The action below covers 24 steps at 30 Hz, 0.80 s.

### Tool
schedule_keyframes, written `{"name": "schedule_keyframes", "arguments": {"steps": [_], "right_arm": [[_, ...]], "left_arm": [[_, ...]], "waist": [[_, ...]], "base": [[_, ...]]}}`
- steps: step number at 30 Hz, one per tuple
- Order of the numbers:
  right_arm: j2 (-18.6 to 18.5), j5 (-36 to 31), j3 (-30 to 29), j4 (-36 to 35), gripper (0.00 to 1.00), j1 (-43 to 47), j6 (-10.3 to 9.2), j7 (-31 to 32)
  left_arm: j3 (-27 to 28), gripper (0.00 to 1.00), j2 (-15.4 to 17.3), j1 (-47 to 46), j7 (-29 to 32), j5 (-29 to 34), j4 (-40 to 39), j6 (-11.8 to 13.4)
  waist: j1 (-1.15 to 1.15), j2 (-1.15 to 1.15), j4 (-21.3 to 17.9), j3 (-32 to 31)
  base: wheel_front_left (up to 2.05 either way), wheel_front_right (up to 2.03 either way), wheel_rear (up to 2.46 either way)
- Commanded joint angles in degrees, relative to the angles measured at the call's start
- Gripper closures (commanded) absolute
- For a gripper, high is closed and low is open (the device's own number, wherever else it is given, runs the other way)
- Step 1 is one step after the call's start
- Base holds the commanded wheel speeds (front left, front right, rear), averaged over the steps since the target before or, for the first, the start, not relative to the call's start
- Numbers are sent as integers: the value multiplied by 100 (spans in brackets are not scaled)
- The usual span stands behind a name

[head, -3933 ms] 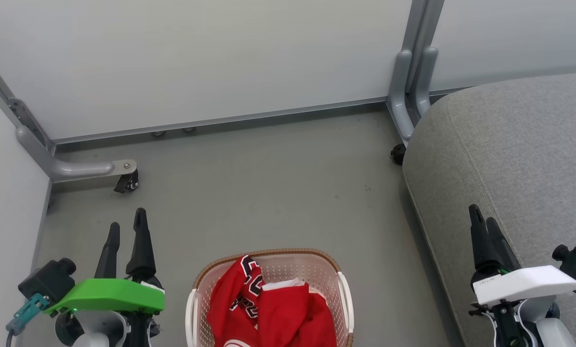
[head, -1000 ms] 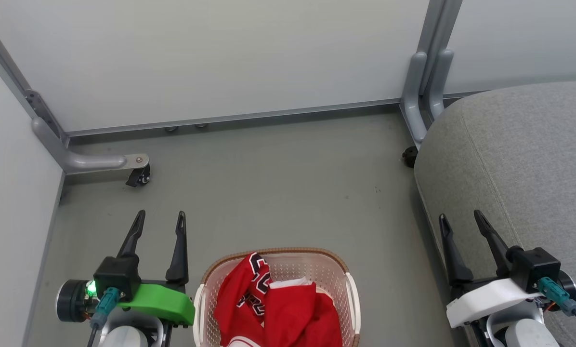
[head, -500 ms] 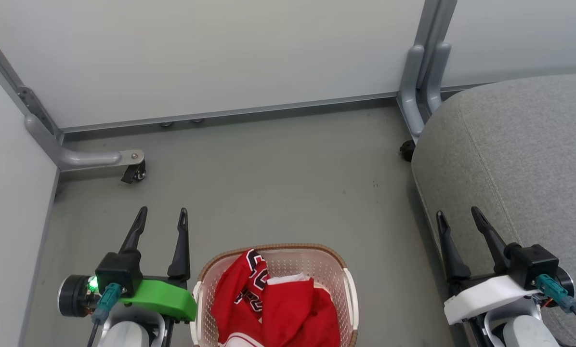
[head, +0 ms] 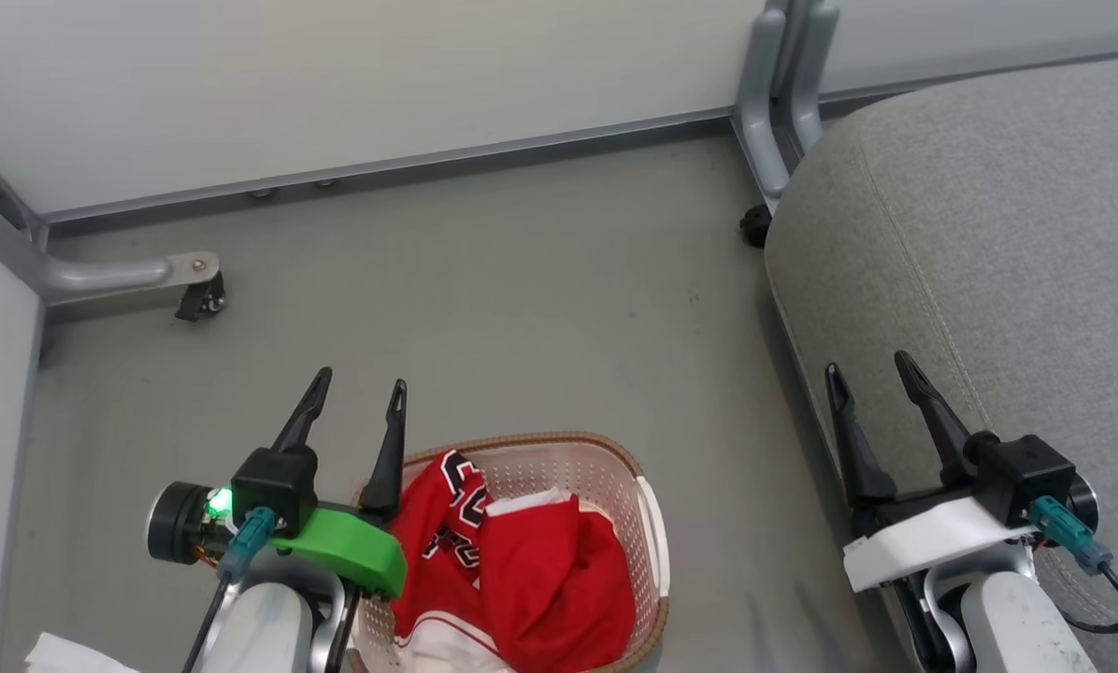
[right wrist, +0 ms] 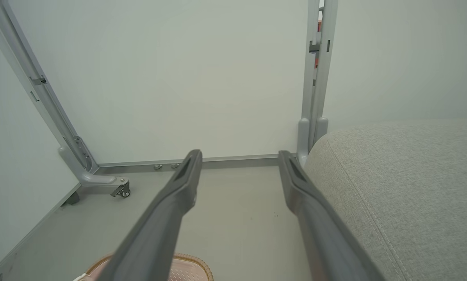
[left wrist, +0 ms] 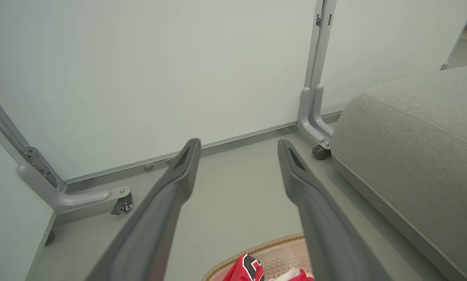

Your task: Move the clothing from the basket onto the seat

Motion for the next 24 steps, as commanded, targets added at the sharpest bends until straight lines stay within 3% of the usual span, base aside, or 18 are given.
{"name": "schedule_keyframes", "arguments": {"steps": [1, 24], "right_arm": [[-28, 25, 24, -50, 0, -116, -1, -28], [-21, 308, 370, -616, 0, -760, -2, -28]], "left_arm": [[-57, 0, 53, -157, -6, 23, 62, -30], [-1190, 0, 828, -1063, -6, -329, 1014, -40]], "waist": [[0, 55, -279, 300], [0, 55, -1451, 1889]], "base": [[0, 0, 0], [0, 0, 0]]}}
